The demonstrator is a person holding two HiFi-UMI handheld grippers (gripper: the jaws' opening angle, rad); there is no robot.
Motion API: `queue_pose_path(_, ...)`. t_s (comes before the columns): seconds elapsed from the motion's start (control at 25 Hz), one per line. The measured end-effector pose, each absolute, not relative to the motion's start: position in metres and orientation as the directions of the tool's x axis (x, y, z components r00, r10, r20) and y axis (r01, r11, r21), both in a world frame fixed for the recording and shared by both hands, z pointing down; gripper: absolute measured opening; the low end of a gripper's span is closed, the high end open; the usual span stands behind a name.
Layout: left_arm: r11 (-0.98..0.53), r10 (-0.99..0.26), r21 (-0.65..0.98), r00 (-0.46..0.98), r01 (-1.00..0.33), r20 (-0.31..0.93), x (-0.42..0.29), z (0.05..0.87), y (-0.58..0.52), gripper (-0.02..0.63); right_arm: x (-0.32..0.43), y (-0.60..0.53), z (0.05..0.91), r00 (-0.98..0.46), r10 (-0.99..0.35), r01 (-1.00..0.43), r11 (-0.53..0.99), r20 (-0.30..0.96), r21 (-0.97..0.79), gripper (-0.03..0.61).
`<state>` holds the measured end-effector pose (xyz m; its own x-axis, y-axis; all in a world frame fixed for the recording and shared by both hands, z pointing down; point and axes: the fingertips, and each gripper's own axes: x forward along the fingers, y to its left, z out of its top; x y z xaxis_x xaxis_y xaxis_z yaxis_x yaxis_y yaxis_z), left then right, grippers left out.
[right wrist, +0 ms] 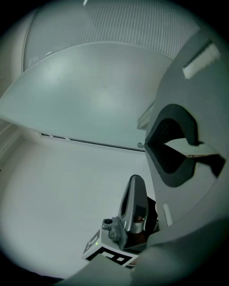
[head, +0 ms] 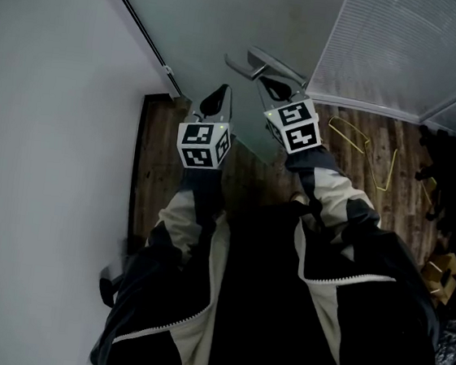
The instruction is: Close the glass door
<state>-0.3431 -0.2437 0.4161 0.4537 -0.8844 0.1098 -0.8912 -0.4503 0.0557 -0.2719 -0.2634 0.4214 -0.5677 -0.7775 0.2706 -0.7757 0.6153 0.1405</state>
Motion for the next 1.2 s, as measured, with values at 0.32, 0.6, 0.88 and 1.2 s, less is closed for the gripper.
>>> queue_pose_path(0.32, -0.460, -0.879, 0.066, 0.465, -0.885, 0.102, -0.349, 0.420, -0.243, 0.006, -0.285, -0.271, 0.446, -0.375, -0.839, -0.440, 0.536, 0.395, 0.721, 0.106)
queue_pose_path(0.6, -0.474, -0.872, 0.074, 0.479, -0.878, 0.102, -0.341, 0.419, -0.240, 0.006, -0.288, -0.297, 0.471, -0.235, -0.853, -0.147, 0.506, 0.467, 0.850, 0.296)
queue_pose_path(0.88, -0.471, -0.874, 0.073, 0.477, -0.879, 0.096, -0.346, 0.418, -0.240, 0.006, -0.290, -0.313, 0.480, -0.179, -0.879, -0.021, 0.453, 0.442, 0.891, 0.171)
queue_pose_path(1.2, -0.477, -0.870, 0.078, 0.483, -0.876, 0.101, -0.348, 0.424, -0.250, 0.006, -0.286, -0.325, 0.485, -0.164, -0.888, 0.037, 0.431, 0.431, 0.902, 0.141)
